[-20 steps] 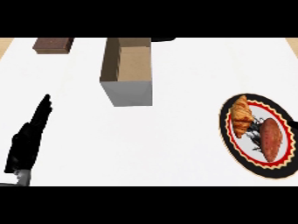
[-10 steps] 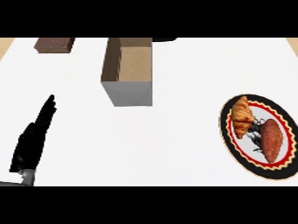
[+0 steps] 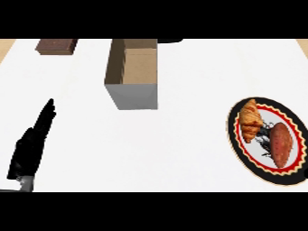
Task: Pick the sweet potato from the plate and place it in the cardboard box
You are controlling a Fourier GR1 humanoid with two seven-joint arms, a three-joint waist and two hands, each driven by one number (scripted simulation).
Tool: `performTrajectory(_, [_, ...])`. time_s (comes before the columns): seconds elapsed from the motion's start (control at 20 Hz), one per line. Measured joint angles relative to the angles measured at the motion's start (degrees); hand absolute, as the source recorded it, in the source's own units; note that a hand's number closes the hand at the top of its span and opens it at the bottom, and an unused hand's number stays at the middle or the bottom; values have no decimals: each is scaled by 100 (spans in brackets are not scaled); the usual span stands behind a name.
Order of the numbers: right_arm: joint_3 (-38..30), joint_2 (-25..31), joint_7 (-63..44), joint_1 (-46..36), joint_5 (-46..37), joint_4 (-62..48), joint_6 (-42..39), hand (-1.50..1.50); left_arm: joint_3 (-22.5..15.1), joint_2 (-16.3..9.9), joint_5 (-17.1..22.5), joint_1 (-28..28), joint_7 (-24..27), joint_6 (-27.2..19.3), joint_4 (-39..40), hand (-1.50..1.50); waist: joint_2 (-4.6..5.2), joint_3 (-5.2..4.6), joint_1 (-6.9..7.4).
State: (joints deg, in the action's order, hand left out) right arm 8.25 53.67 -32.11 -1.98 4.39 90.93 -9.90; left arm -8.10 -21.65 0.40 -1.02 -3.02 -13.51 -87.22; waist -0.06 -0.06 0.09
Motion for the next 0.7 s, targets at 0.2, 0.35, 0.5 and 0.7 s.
performTrajectory(0.2, [7,-370,-353,-194,-402,-90,-95,-150,63,173,-135,139,-8,45,158,0,4,2,2])
performTrajectory(0.35, [37,-631,-581,-302,-679,-182,-183,-150,133,206,-172,112,-49,131,55,0,5,5,9])
performTrajectory(0.5, [-13,-881,-728,-256,-936,-159,-295,-150,152,327,-314,49,-66,134,19,0,3,5,1])
performTrajectory(0.7, [-246,-1104,-582,-31,-1241,-163,-471,-150,289,420,-417,57,-65,241,49,0,3,6,-10])
